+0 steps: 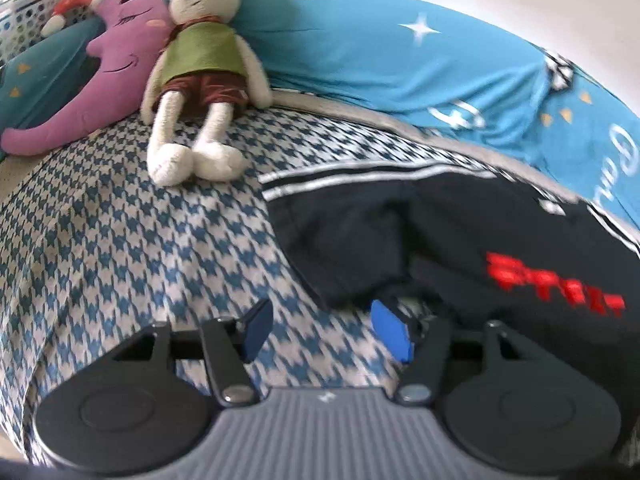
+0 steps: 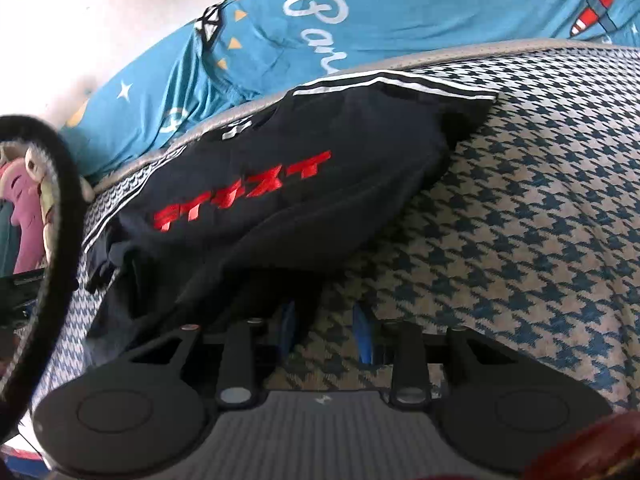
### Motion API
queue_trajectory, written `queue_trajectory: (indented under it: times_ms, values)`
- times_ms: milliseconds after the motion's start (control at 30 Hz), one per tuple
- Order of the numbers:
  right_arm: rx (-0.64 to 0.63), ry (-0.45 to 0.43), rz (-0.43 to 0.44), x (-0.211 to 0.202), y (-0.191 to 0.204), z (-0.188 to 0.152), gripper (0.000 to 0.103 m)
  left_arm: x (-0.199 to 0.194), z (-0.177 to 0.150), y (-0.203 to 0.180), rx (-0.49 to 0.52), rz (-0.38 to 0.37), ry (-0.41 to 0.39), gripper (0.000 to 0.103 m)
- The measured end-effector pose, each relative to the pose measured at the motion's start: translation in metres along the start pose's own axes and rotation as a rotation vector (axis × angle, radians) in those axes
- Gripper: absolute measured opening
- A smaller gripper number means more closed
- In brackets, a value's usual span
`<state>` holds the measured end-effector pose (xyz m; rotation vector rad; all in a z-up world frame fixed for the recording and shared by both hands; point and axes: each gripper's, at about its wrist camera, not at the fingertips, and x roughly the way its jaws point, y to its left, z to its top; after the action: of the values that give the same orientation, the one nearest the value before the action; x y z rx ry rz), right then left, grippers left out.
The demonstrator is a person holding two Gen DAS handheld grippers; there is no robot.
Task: Fold clothes
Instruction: 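Open the right tool to release the T-shirt and withdraw it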
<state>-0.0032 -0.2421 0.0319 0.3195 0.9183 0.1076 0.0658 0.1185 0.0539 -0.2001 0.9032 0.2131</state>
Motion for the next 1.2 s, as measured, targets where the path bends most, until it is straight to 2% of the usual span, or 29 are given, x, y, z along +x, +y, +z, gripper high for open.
queue_trajectory:
  times_ms: [33, 200, 333, 467, 500, 533, 633, 667, 833, 933, 1033, 1100, 1200]
  values:
    - [-0.001, 0.000, 0.005, 0.002, 0.002, -0.001, 0.037, -0.004, -0.004, -0.003, 0.011, -0.010, 0.003, 0.061]
    - [0.033, -0.001, 0.049, 0.013, 0.004, -0.003, 0.040, -0.026, -0.027, -0.015, 0.039, -0.067, -0.001, 0.068]
    - [0.029, 0.004, 0.025, 0.028, 0.011, -0.004, 0.041, -0.033, -0.048, -0.023, 0.068, -0.096, 0.017, 0.073]
    - [-0.037, -0.044, -0.008, 0.035, 0.022, -0.011, 0.042, -0.037, -0.069, -0.030, 0.095, -0.122, 0.044, 0.075]
    - [-0.061, -0.054, -0.009, 0.036, 0.025, -0.013, 0.034, -0.038, -0.075, -0.032, 0.101, -0.129, 0.051, 0.075]
    - [-0.078, -0.062, -0.010, 0.036, 0.028, -0.014, 0.022, -0.039, -0.080, -0.033, 0.108, -0.136, 0.057, 0.075]
    - [-0.110, -0.078, -0.005, 0.033, 0.033, -0.018, 0.010, -0.034, -0.087, -0.036, 0.122, -0.117, 0.069, 0.075]
    - [-0.112, -0.081, -0.001, 0.030, 0.033, -0.019, 0.010, -0.033, -0.088, -0.037, 0.128, -0.110, 0.070, 0.076]
    - [-0.105, -0.133, -0.018, -0.009, 0.032, -0.026, 0.008, -0.032, -0.090, -0.029, 0.111, -0.089, 0.066, 0.077]
    - [-0.109, -0.203, -0.005, -0.046, 0.028, -0.044, 0.008, -0.033, -0.090, -0.024, 0.103, -0.071, 0.057, 0.077]
    - [-0.172, -0.257, -0.028, -0.077, 0.027, -0.069, 0.008, -0.035, -0.091, -0.021, 0.092, -0.062, 0.051, 0.079]
    - [-0.188, -0.257, -0.013, -0.089, 0.022, -0.085, 0.008, -0.037, -0.094, -0.020, 0.085, -0.060, 0.051, 0.079]
    - [-0.174, -0.185, 0.018, -0.094, 0.016, -0.097, 0.009, -0.040, -0.099, -0.017, 0.075, -0.056, 0.051, 0.079]
